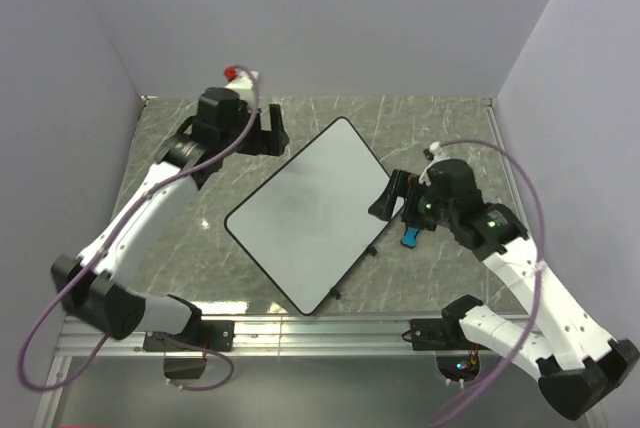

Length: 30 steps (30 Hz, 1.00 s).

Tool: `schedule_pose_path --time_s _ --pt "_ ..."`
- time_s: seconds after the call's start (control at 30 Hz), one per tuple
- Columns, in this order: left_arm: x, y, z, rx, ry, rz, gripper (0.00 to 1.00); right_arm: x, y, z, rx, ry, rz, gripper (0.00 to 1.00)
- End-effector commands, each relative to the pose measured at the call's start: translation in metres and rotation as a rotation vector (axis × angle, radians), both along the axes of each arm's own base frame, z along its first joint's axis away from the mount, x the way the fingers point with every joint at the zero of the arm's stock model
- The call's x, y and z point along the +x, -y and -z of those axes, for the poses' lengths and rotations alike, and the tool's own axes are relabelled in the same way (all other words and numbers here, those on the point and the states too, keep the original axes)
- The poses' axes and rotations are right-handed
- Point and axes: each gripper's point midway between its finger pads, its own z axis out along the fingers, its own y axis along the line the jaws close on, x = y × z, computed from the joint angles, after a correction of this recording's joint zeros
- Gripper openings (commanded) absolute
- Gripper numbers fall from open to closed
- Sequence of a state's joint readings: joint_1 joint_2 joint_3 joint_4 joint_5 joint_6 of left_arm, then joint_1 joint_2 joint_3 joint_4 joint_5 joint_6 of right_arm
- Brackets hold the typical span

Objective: Erase the whiteboard

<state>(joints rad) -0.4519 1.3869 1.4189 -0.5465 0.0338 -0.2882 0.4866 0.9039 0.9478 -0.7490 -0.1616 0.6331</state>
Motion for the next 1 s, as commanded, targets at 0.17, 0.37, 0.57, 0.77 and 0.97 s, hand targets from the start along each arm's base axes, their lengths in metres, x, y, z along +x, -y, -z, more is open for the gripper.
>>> schedule_pose_path --time_s 0.17,0.37,0.57,0.77,0.97 --pt "-0.049 -0.063 -0.044 -0.156 0.124 -0.305 0.99 -0.013 0.014 -0.120 0.161 0.316 0.045 1.00" --pt "-0.086 -0.087 -0.056 -0.218 0.211 -0.344 0.99 -0.049 0.022 -0.143 0.288 0.515 -0.018 1.00" --pt "-0.117 -0.090 -0.056 -0.184 0.259 -0.233 0.99 -0.061 0.037 -0.121 0.270 0.503 0.033 1.00" --pt "-0.135 -0.104 -0.047 -0.139 0.212 -0.257 0.99 -0.073 0.046 -0.103 0.278 0.489 0.062 1.00" --pt "-0.151 -0.110 -0.045 -0.178 0.212 -0.272 0.99 -0.082 0.046 -0.086 0.281 0.469 0.043 1.00"
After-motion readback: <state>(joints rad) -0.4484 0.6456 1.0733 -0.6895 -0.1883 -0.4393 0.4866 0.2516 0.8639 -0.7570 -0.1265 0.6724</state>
